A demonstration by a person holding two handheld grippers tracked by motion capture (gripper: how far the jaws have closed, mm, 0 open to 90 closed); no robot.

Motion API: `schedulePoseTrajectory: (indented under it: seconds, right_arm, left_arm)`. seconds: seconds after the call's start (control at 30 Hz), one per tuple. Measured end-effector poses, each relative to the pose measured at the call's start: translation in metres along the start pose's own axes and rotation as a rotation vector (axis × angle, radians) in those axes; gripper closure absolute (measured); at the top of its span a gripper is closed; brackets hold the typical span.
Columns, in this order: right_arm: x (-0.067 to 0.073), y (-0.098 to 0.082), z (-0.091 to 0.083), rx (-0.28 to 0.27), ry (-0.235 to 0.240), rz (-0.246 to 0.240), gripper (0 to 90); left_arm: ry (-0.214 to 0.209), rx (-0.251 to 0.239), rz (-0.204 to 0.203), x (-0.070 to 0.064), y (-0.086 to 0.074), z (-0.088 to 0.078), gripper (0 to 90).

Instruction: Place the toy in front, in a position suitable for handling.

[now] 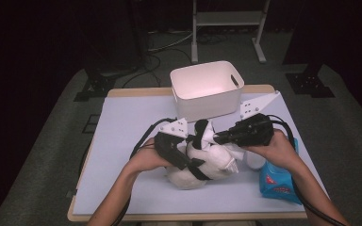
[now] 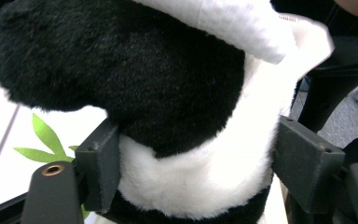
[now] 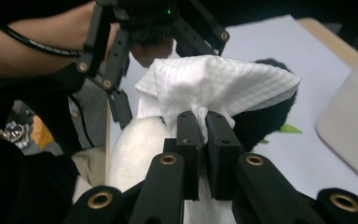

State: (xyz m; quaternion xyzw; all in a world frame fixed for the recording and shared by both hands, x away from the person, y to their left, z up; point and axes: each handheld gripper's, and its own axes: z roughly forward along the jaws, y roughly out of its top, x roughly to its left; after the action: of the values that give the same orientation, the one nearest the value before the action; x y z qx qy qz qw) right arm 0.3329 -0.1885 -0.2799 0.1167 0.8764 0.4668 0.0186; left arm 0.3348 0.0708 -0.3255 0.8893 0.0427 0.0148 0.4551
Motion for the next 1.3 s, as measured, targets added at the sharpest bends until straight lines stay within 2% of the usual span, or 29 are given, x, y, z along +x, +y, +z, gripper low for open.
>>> schedulePoseTrajectory:
  seconds: [0.07, 0.17, 0.2, 0.23, 0.37, 0.53, 0.6, 0.7, 0.87, 0.93, 1.13, 1.3]
  right_arm:
    - [-0.002, -0.005, 0.0, 0.025, -0.011, 0.007, 83.9]
    - [-0.004, -0.011, -0.002, 0.022, -0.009, 0.03, 83.9]
    - [-0.008, -0.019, -0.006, 0.019, -0.015, 0.054, 83.9]
    - [-0.009, -0.022, -0.007, 0.014, -0.009, 0.061, 83.9]
    - [-0.011, -0.032, -0.01, 0.004, 0.002, 0.083, 83.9]
    - [-0.012, -0.035, -0.011, 0.0, 0.011, 0.088, 83.9]
    - [-0.012, -0.032, -0.007, -0.006, 0.021, 0.081, 83.8]
    - [-0.011, -0.028, -0.004, 0.0, 0.03, 0.073, 83.8]
    - [-0.011, -0.026, 0.0, -0.001, 0.033, 0.072, 83.8]
    - [-0.011, -0.025, 0.002, 0.001, 0.034, 0.075, 83.9]
    - [-0.013, -0.024, 0.005, -0.006, 0.026, 0.081, 84.0]
    - [-0.013, -0.017, 0.006, -0.041, 0.011, 0.069, 84.0]
  left_arm:
    - [0.005, 0.018, -0.008, 0.0, -0.001, 0.003, 19.2]
    - [0.02, 0.038, -0.01, 0.0, -0.002, 0.005, 16.9]
    - [0.035, 0.076, -0.012, 0.0, -0.004, 0.007, 15.7]
    - [0.038, 0.087, -0.015, 0.001, -0.006, 0.008, 15.2]
    - [0.04, 0.099, -0.029, 0.002, -0.014, 0.007, 13.3]
    - [0.024, 0.09, -0.046, 0.004, -0.02, 0.007, 11.2]
    - [-0.003, 0.062, -0.044, 0.003, -0.018, 0.012, 11.3]
    - [0.0, 0.047, -0.032, 0.002, -0.014, 0.016, 10.1]
    - [-0.007, 0.031, -0.038, 0.004, -0.013, 0.019, 10.0]
    - [0.002, 0.027, -0.02, 0.004, -0.013, 0.019, 12.8]
    - [0.035, -0.001, 0.023, 0.0, -0.013, 0.016, 32.2]
    - [0.052, -0.024, 0.021, 0.0, -0.012, 0.005, 37.3]
